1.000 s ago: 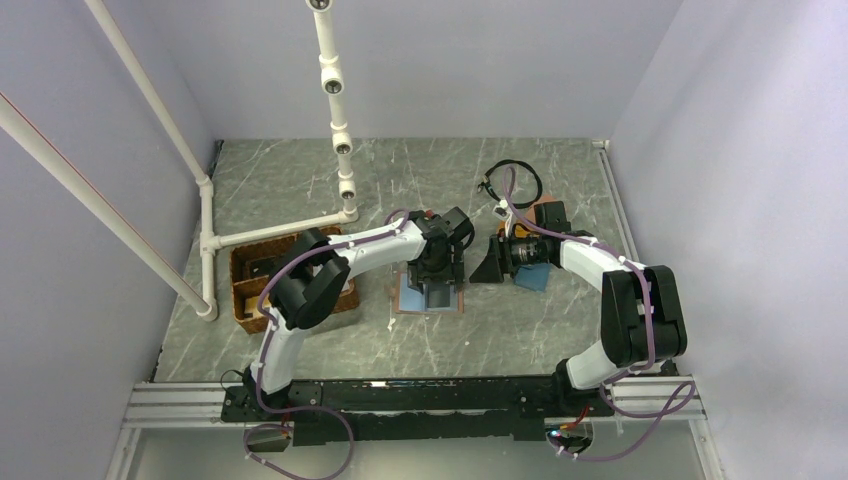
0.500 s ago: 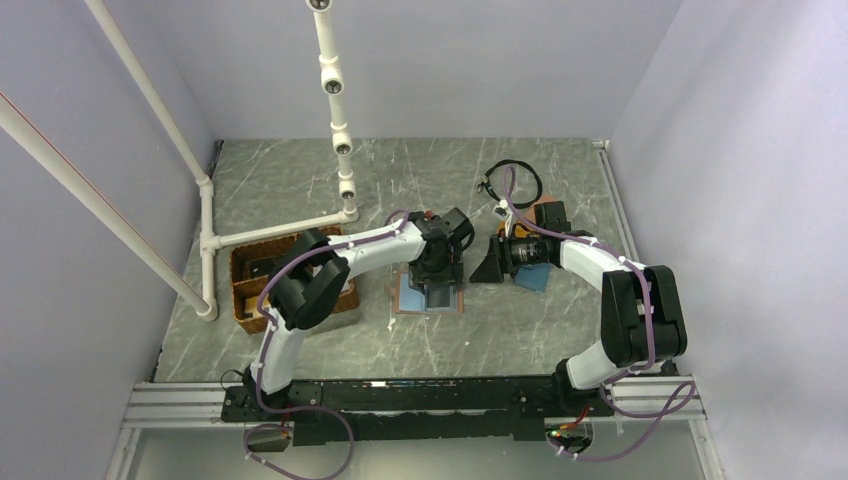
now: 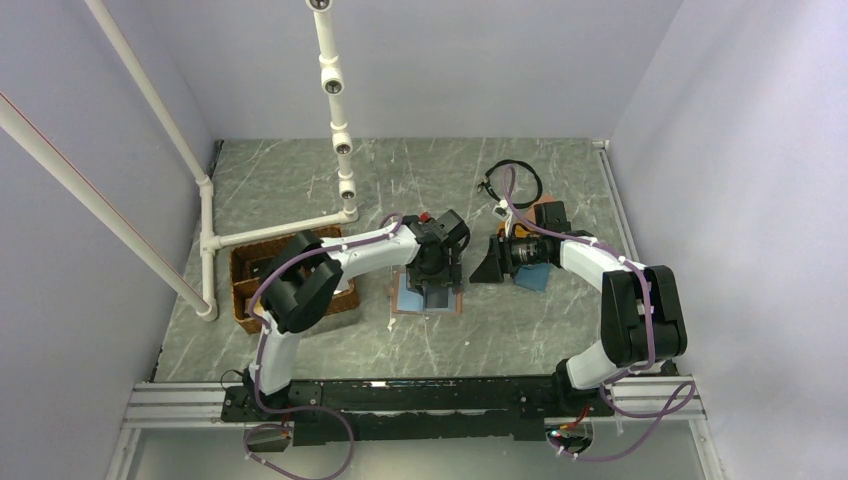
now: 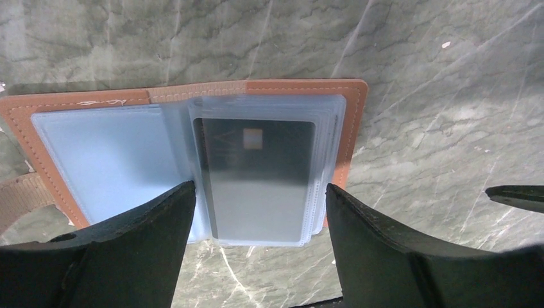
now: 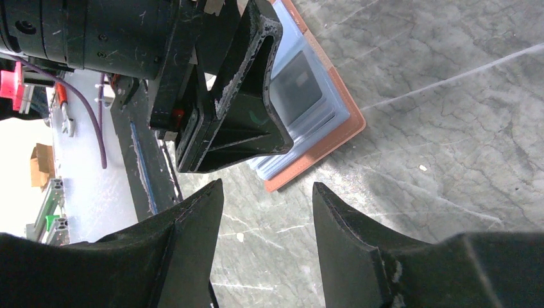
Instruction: Take the credit cards out of the card holder
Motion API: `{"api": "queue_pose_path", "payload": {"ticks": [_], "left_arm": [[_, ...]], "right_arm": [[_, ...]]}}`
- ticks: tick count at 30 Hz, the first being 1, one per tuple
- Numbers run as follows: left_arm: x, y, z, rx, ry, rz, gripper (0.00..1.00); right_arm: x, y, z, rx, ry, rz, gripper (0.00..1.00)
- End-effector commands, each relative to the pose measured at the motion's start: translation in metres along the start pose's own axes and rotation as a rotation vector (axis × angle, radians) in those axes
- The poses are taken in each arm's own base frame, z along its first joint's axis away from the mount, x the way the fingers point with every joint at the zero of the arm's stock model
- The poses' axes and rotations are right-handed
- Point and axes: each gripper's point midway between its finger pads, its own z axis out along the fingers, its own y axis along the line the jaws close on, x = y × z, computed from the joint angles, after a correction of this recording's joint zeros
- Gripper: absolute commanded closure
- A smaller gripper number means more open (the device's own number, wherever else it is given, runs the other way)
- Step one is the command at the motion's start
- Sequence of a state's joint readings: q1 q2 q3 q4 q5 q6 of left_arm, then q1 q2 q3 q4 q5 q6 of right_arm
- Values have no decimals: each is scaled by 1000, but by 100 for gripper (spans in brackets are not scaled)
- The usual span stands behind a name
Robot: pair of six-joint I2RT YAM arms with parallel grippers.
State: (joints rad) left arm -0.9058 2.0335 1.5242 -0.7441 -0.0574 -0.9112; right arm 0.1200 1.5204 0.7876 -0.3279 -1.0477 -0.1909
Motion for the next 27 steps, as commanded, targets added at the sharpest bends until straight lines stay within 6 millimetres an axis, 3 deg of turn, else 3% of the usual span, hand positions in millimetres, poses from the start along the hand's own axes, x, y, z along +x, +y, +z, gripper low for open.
{"api": "queue_pose_path", "payload": {"ticks": [1,15,27], "left_arm": [[-7,-17,-22,94,-39,-6,21],[-7,-20,-29,131,-48,3,15],[-7,-10,-25,67,-30,27,11]], "right_arm": [[-10,3,-3,0,-30,-62,44],[-10,5,-4,-5,-34,-68,44],[-10,4,-4,-4,-32,-67,44]]}}
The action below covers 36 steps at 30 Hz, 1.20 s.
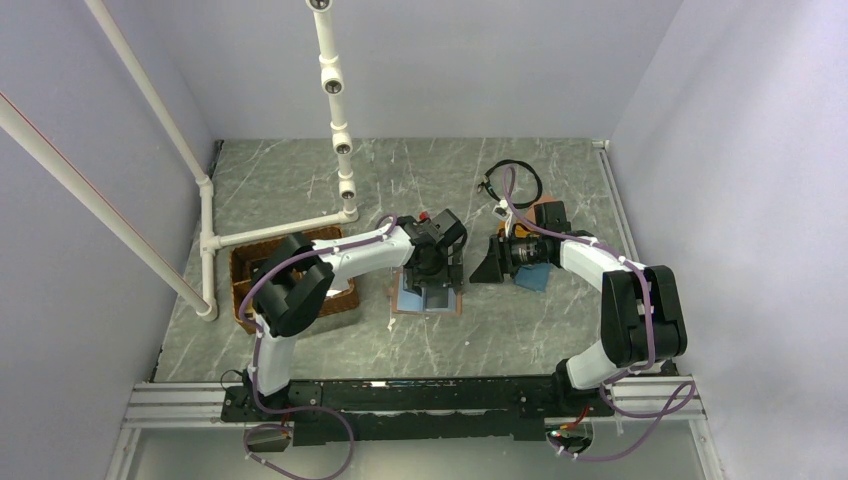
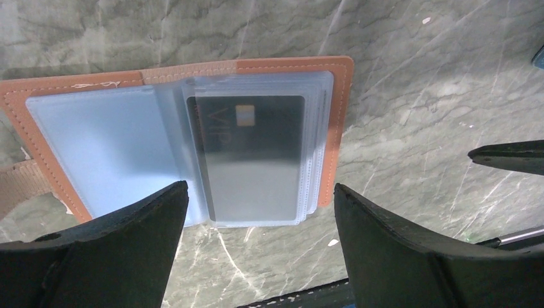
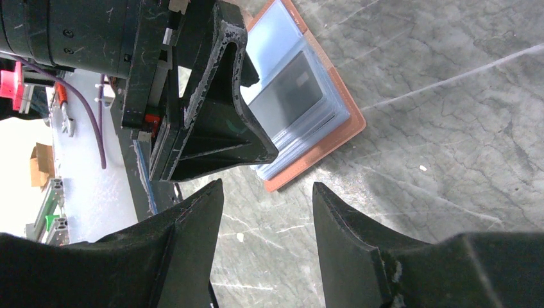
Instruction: Take the credit cards out of the card holder
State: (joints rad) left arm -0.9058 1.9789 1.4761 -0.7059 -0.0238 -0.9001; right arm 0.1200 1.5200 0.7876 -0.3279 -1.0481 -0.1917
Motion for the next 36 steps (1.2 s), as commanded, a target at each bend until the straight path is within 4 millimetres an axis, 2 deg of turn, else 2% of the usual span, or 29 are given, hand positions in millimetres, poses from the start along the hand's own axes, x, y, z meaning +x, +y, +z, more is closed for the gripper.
{"api": "queue_pose_path", "payload": {"ticks": [1,20,36], "left_arm": [[-10,-6,-12,11,-24,20,11],[-9,-10,-9,30,-8,32,11],[-11,0,2,-14,15,44,11]], "right_arm": [[-10,4,-4,-4,-32,-66,44],[-10,4,-3,-7,-30,-63,44],[-10,4,-4,-7,-31,-65,44]]}}
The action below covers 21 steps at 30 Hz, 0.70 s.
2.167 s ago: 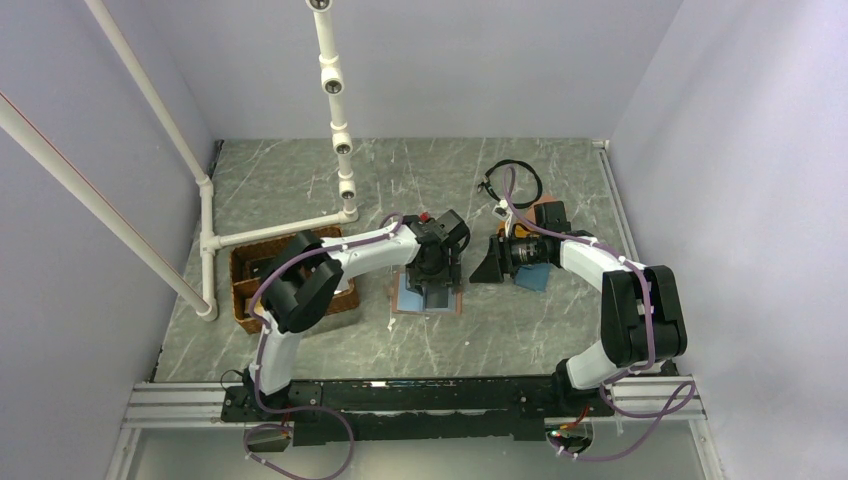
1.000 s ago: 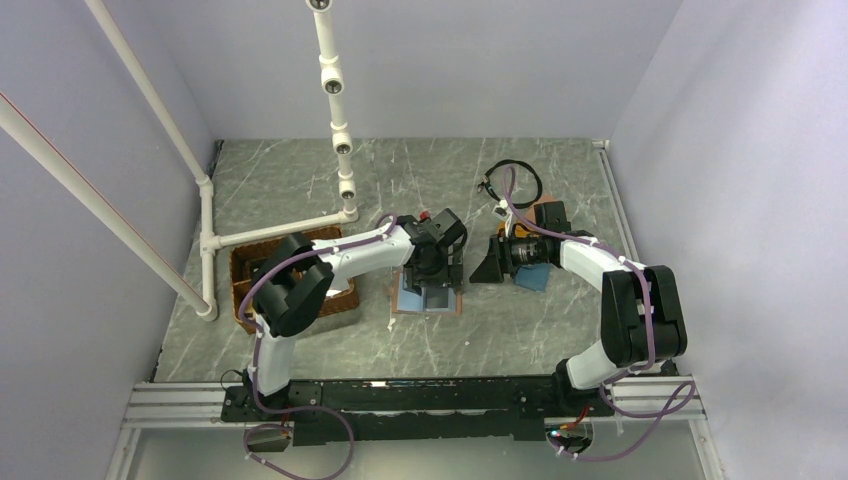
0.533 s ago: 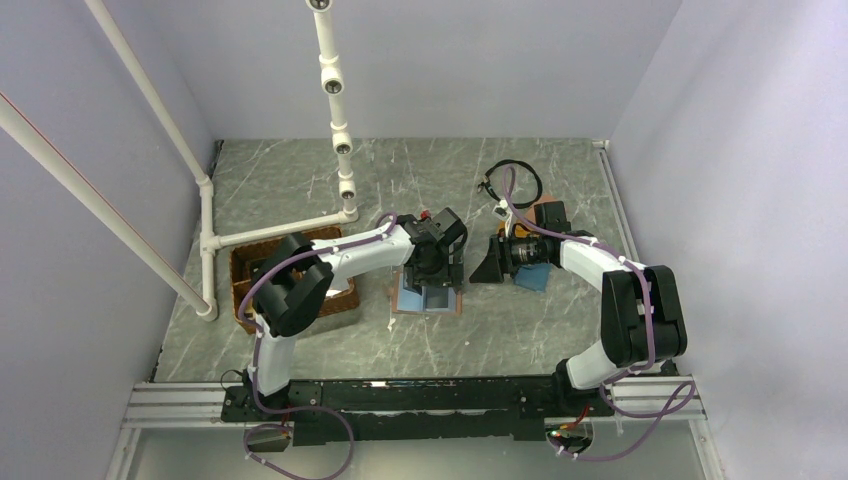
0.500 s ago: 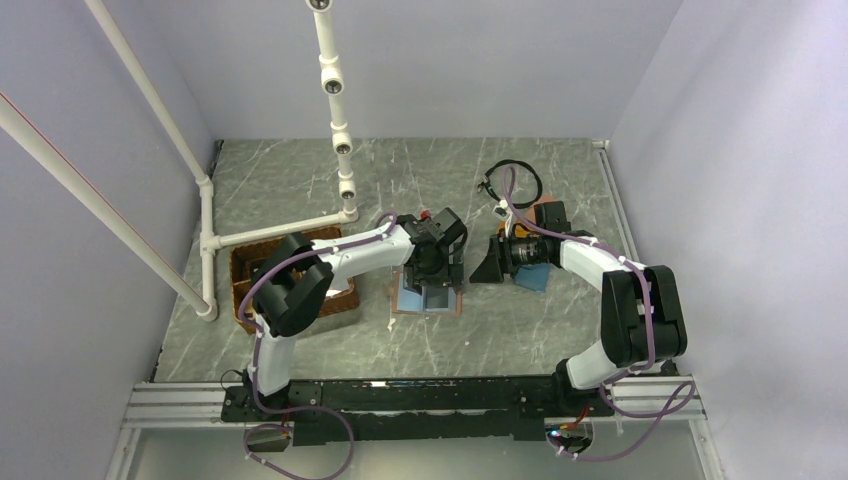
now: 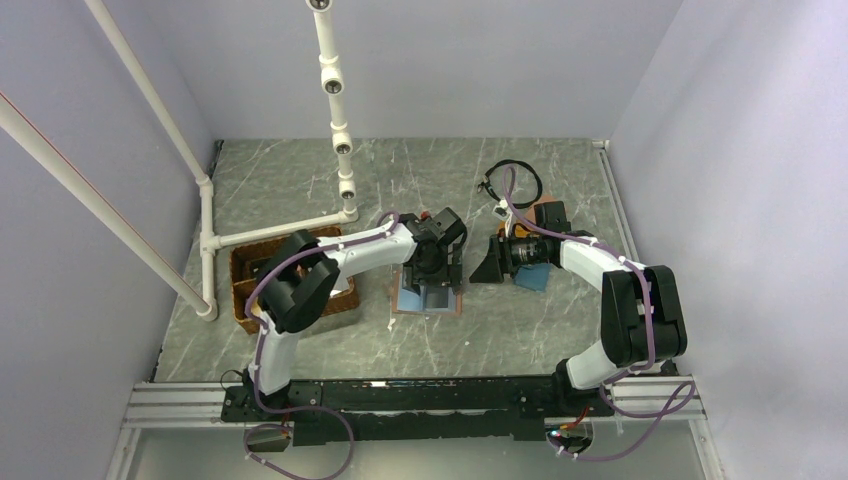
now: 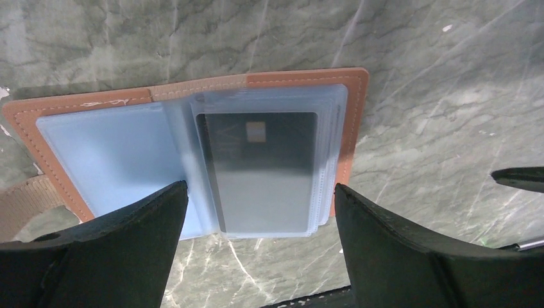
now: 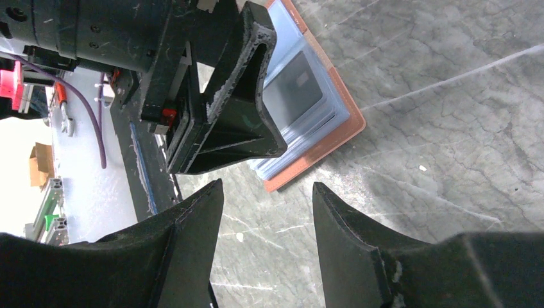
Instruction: Take the credit cards out of the card holder
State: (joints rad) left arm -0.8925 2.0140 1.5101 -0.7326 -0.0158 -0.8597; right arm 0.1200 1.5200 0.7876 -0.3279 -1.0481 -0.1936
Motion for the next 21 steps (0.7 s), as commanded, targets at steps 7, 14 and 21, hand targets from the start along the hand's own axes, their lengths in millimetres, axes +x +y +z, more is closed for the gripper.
{"api": "queue_pose_path", "payload": {"ticks": [7,14,21], "left_arm": [[-7,-1,0,-11,2,20,21],[-8,2,3,0,1,9,29],[-10,2,-5,106,-6,-61,37]], "right_arm": [[-9,4,-3,-7,-30,-64,44],[-9,5,-4,-11,-26,-67,44],[-13,14,-3,-63,-35,-45,44]]}}
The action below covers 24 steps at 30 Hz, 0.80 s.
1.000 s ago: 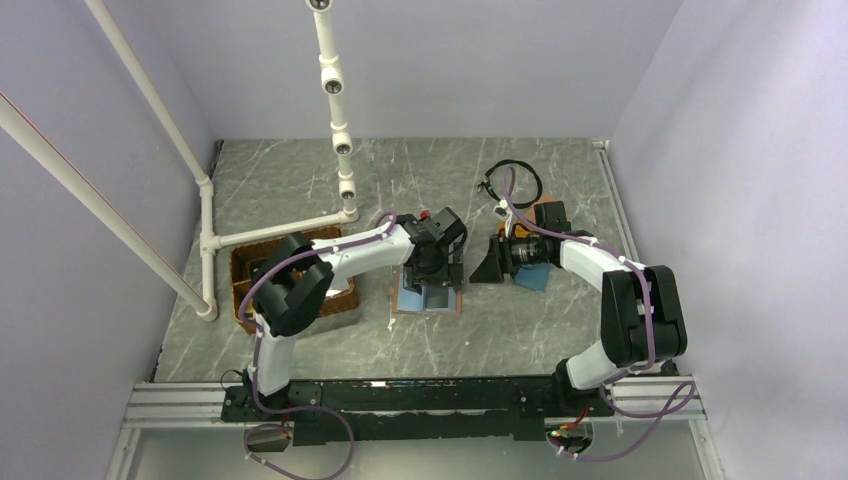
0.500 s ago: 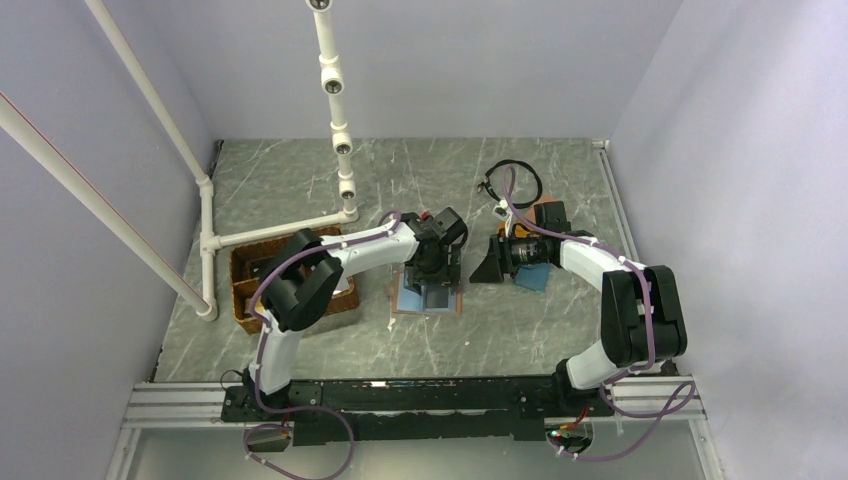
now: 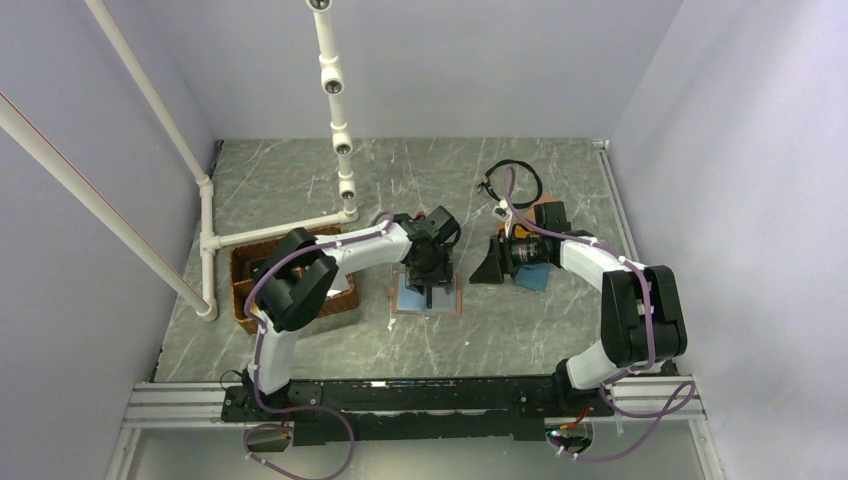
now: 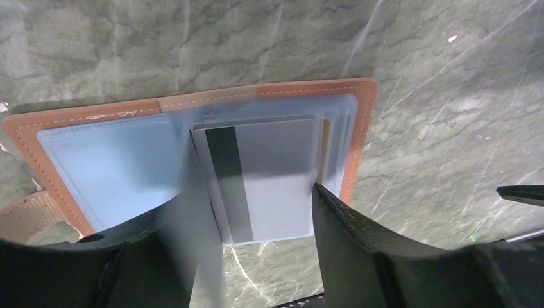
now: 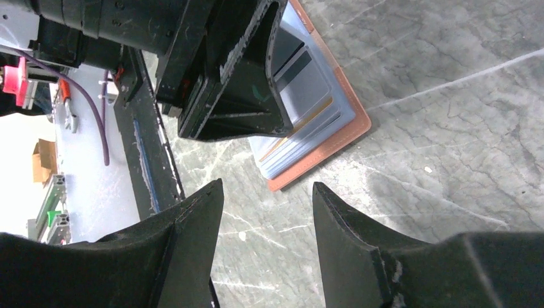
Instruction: Take the credit cards out of the card holder
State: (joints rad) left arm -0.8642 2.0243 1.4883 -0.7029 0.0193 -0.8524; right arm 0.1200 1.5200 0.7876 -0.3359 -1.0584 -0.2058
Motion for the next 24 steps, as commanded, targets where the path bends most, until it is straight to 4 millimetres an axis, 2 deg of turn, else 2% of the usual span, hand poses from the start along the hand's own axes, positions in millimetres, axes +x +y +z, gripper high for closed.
{"api": "queue_pose_path", "payload": {"ticks": [1,7,13,19,24], "left_arm": [[-8,-5,-14,116,-26,-53,38],[-11,-4,-23,250,-33,-132,42],[-15,-2,-36,324,-61,-164,38],[-15,9,-47,352,-76,-213,37],[-12,21,-50,347,-81,-249,42]], "right_arm": [[-14,13,-2,-64,-37,-30,44],[-20,17,4,-121,-15,39,46],[-18,19,16,-141,32,48,47],[-16,22,23,-148,65,45,48],[-14,23,27,-148,79,46,48]]}}
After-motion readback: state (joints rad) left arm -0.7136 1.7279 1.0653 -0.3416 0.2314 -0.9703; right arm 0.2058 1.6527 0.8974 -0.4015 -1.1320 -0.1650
